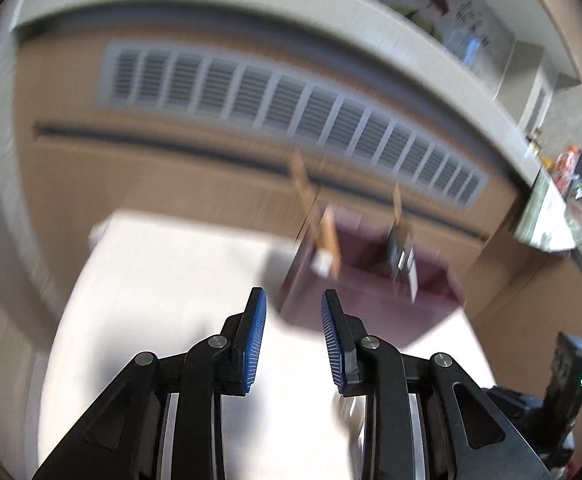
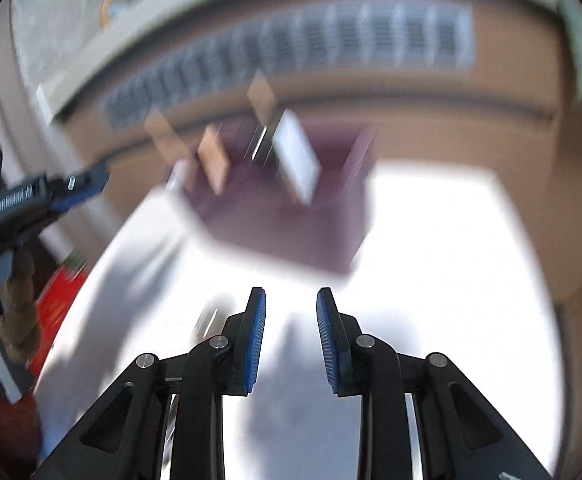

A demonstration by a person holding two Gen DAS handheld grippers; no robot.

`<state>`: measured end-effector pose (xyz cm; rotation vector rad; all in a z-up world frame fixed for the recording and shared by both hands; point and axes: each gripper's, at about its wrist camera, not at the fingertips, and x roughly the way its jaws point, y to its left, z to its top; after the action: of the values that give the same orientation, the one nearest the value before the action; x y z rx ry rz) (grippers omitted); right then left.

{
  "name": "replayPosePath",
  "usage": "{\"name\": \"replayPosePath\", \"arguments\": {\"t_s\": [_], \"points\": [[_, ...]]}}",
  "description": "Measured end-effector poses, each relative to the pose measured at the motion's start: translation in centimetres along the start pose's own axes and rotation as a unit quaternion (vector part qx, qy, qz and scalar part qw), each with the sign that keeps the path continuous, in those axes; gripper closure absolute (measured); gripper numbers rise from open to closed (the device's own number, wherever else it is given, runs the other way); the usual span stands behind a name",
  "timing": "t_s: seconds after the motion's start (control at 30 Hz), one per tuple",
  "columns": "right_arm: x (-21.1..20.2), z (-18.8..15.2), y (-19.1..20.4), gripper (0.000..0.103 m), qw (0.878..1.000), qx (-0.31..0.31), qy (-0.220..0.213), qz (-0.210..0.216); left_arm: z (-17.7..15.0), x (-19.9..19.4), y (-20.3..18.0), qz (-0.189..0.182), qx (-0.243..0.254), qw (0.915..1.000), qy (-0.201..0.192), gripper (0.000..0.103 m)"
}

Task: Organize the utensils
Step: 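Grasp the black-handled translucent brown spoon with the left tool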

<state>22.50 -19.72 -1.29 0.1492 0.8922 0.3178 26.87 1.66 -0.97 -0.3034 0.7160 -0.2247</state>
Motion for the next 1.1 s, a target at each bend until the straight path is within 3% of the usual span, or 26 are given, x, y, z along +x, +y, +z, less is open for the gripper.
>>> {"name": "replayPosePath", "arguments": {"t_s": [0.1, 0.2, 0.3, 0.4, 0.67, 0.83, 0.93, 1.0, 1.03, 1.1], "points": [[1.7, -3.2, 2.9, 0.078, 0.999, -0.017, 0.046, 0.007, -2.9, -0.9, 1.2, 0.014, 0.001, 0.9993, 0.036, 0.073], [2.9, -4.4, 4.9, 0.078, 0.997, -0.032, 0.072, 0.001, -5.8, -2.3, 2.4, 0.053, 0.016, 0.9975, 0.045, 0.073], [2.9, -5.0, 5.7, 0.078, 0.997, -0.026, 0.075, -0.007, -7.8, -2.9, 3.8, 0.067, 0.01, 0.9958, 0.061, 0.073], [1.9, -5.8, 6.2, 0.078, 0.996, -0.021, 0.087, 0.017, -9.2, -2.7, 4.9, 0.072, -0.003, 0.9941, 0.082, 0.073], [1.2, -8.0, 9.2, 0.076, 0.995, -0.023, 0.1, 0.021, -10.1, -2.6, 4.5, 0.062, -0.006, 0.9934, 0.096, 0.073], [1.2, -9.1, 11.9, 0.069, 0.991, -0.098, 0.085, -0.033, -10.3, -2.8, 3.5, 0.057, 0.005, 0.9932, 0.101, 0.073], [0.6, -9.4, 11.6, 0.077, 0.989, -0.114, 0.084, -0.036, -10.4, -2.8, 2.9, 0.055, 0.015, 0.9926, 0.107, 0.073], [-0.3, -9.4, 10.0, 0.081, 0.992, -0.092, 0.081, -0.028, -10.5, -2.6, 2.6, 0.052, 0.019, 0.9922, 0.112, 0.073], [-0.7, -9.4, 9.2, 0.089, 0.993, -0.084, 0.076, -0.032, -10.6, -2.5, 2.4, 0.051, 0.02, 0.9919, 0.114, 0.073], [-1.6, -9.4, 7.7, 0.089, 0.995, -0.069, 0.069, -0.035, -10.7, -2.3, 2.0, 0.049, 0.024, 0.9913, 0.119, 0.073]]}}
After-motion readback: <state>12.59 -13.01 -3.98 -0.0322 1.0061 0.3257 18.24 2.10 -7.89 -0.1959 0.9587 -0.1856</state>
